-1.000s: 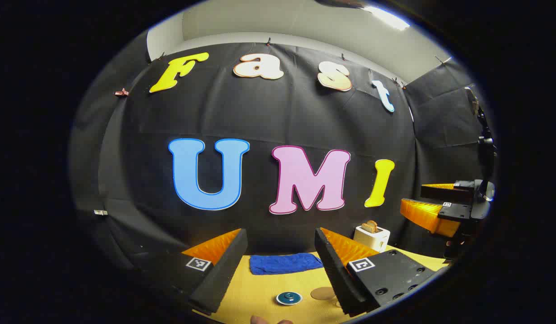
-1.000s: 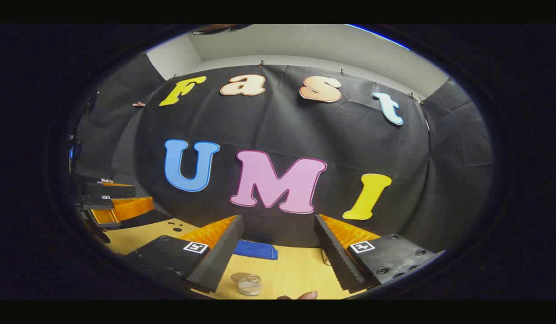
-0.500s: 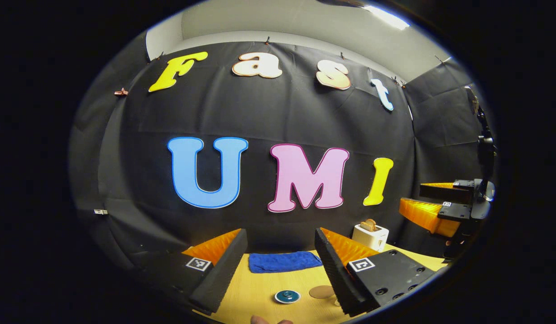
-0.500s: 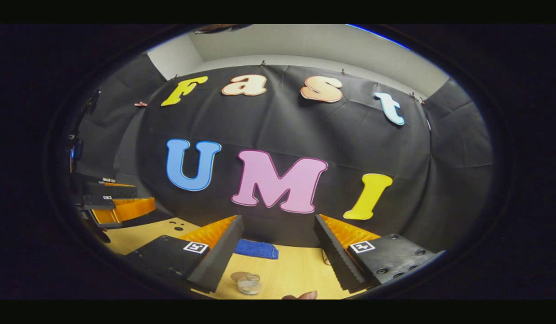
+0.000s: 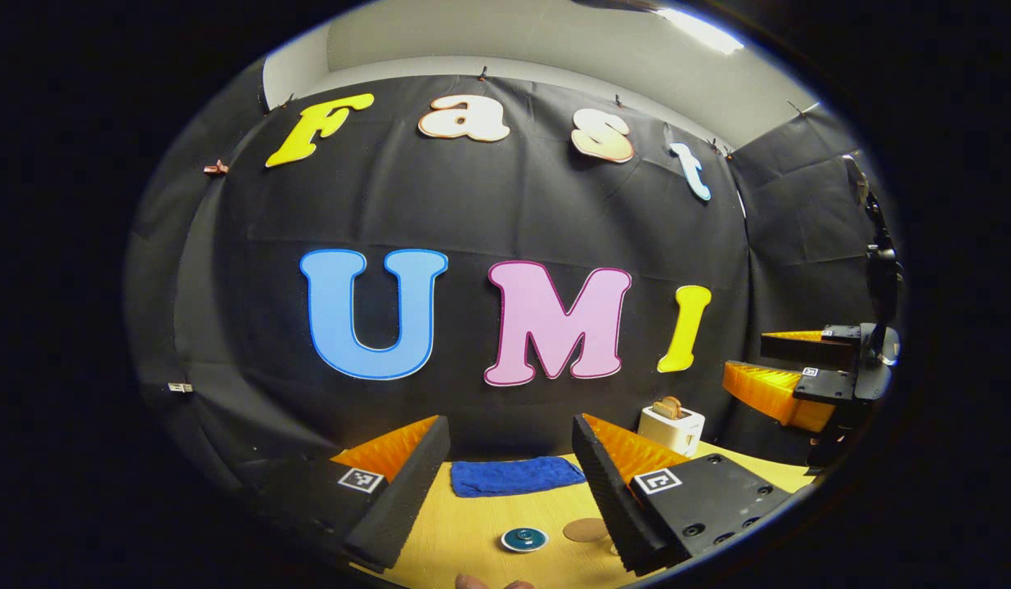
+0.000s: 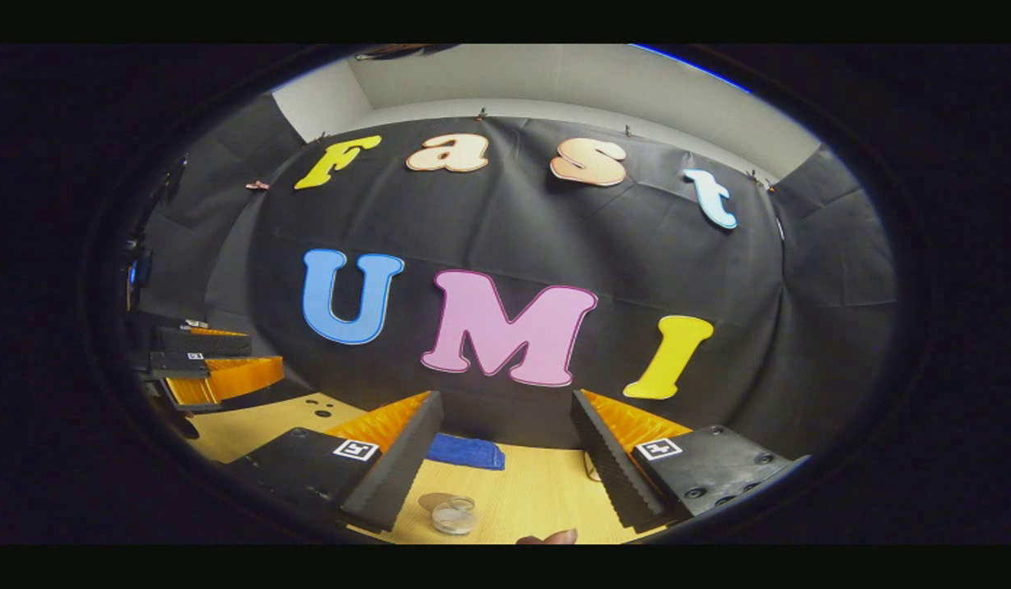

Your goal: Open the teacup lid with one hand, grasp the water bottle and pour water into the teacup with the other hand; after pouring, place the water bottle on the coaster and then close the teacup lid.

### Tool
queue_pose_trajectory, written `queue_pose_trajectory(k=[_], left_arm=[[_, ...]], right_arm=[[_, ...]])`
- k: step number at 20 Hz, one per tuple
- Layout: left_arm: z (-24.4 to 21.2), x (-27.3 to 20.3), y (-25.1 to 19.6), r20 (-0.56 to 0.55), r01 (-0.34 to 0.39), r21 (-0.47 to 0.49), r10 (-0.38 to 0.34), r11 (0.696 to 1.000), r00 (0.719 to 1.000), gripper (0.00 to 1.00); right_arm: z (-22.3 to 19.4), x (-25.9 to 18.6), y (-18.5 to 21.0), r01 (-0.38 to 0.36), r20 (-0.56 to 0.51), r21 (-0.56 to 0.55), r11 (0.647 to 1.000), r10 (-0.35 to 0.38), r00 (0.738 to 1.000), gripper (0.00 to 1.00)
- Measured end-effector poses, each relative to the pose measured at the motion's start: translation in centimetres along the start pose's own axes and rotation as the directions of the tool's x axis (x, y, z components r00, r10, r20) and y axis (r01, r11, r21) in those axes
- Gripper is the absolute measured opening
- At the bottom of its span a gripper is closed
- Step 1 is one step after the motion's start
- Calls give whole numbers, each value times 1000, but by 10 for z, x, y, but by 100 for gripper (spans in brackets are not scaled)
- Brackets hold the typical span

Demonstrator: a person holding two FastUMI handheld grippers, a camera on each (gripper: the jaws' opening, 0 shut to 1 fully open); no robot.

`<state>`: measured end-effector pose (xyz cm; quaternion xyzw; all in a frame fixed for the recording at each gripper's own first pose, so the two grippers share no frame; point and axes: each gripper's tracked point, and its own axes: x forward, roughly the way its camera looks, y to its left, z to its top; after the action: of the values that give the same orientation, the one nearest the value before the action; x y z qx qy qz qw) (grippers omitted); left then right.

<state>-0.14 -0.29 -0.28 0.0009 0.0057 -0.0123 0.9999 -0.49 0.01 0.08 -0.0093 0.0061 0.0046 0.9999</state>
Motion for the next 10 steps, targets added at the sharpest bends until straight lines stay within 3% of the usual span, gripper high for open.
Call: queue_pose_trajectory(k=[6,10], left_arm=[[-23,7,-2,-20,20,24,-20,1000,1000,95],[-68,13,-10,-56,50,76,-46,996,997,95]], right_arm=[[-20,1,16,-36,-23,-1,999,36,999,96],[-53,0,28,-58,-82,12,998,59,995,96]])
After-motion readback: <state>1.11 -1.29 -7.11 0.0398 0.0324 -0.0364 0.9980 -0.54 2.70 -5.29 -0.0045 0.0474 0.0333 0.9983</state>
